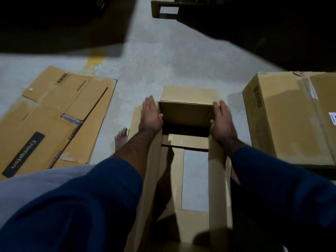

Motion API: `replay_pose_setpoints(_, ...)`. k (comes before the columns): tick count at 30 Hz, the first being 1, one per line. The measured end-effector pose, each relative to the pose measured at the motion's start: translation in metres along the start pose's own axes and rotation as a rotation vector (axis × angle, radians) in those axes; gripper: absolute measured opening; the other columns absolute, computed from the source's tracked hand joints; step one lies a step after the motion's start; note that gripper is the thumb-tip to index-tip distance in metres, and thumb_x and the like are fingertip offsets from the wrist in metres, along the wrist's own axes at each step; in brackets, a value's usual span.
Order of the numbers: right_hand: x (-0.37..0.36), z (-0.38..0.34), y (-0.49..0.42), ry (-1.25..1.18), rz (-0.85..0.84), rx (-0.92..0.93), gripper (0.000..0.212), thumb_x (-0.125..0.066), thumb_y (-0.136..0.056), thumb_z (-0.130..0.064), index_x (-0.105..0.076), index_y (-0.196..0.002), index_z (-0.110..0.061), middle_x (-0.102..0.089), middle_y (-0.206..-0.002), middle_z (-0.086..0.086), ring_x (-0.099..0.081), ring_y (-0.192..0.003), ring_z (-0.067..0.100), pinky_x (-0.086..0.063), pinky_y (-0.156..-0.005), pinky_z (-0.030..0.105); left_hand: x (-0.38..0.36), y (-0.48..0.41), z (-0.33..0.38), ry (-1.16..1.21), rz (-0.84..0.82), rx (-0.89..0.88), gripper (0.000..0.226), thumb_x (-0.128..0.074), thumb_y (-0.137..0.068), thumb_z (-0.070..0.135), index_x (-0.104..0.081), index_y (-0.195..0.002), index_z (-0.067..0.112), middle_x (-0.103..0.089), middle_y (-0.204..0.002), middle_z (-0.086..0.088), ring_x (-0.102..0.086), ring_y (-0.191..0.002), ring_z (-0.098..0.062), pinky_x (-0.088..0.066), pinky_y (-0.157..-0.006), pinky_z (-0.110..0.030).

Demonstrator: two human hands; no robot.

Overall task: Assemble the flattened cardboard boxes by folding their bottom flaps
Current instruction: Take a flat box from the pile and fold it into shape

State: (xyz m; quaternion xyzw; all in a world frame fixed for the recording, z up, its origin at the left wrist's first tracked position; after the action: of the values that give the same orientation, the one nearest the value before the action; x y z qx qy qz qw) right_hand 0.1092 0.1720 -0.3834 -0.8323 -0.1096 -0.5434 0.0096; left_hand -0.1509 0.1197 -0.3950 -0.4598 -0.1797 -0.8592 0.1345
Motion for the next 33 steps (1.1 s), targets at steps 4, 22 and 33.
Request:
replay_pose_setpoints(4, 0.005, 0.002, 0.055, -0.295, -0.016, -0.22, 0.079, -0.055, -0.097, -0.001, -0.014, -0.161, -0.024, -0.034, -0.159, 0.01, -0.039, -0.142, 0.028, -0.037, -0.118, 0.05, 0.01, 0.06, -0.006, 0.013, -0.044, 0.174, 0.078, -0.056, -0.101, 0.02, -0.009, -0.161, 0.004, -0.012, -0.168, -0.016, -0.014, -0.155, -0.032, -0.021, -0.125, -0.04)
replay_pose_setpoints(22, 0.117, -0.067, 0.231, -0.033, -0.464, -0.539, 0.041, -0.046, -0.108, -0.007, -0.039, -0.146, 0.006, -0.044, -0.154, 0.019, -0.042, -0.143, 0.029, -0.032, -0.107, 0.029, -0.05, 0.161, -0.1, -0.084, -0.278, 0.567, 0.032, -0.07, -0.091, 0.043, -0.063, -0.106, 0.016, -0.066, -0.114, -0.012, -0.064, -0.104, -0.036, -0.048, -0.073, -0.033)
replay_pose_setpoints(33, -0.024, 0.1, 0.159, -0.131, -0.16, -0.679, 0.068, -0.019, -0.099, -0.066, -0.048, -0.135, -0.017, -0.059, -0.134, 0.006, -0.051, -0.128, 0.025, -0.038, -0.113, 0.045, 0.01, 0.19, -0.028, -0.08, -0.234, 0.443, 0.037, -0.052, -0.104, 0.035, -0.065, -0.122, 0.004, -0.067, -0.124, -0.013, -0.064, -0.115, -0.03, -0.047, -0.076, -0.032)
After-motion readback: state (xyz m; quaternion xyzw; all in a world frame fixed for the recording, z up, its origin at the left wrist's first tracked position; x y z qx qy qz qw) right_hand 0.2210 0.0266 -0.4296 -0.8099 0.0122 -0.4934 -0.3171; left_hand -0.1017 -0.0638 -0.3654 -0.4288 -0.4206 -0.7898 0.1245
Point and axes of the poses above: each hand's wrist, its own y-axis away from the middle knuckle, its own x-axis out of the back of the hand, z = x × y, the point moved 4 cm from there along -y, towards the middle knuckle
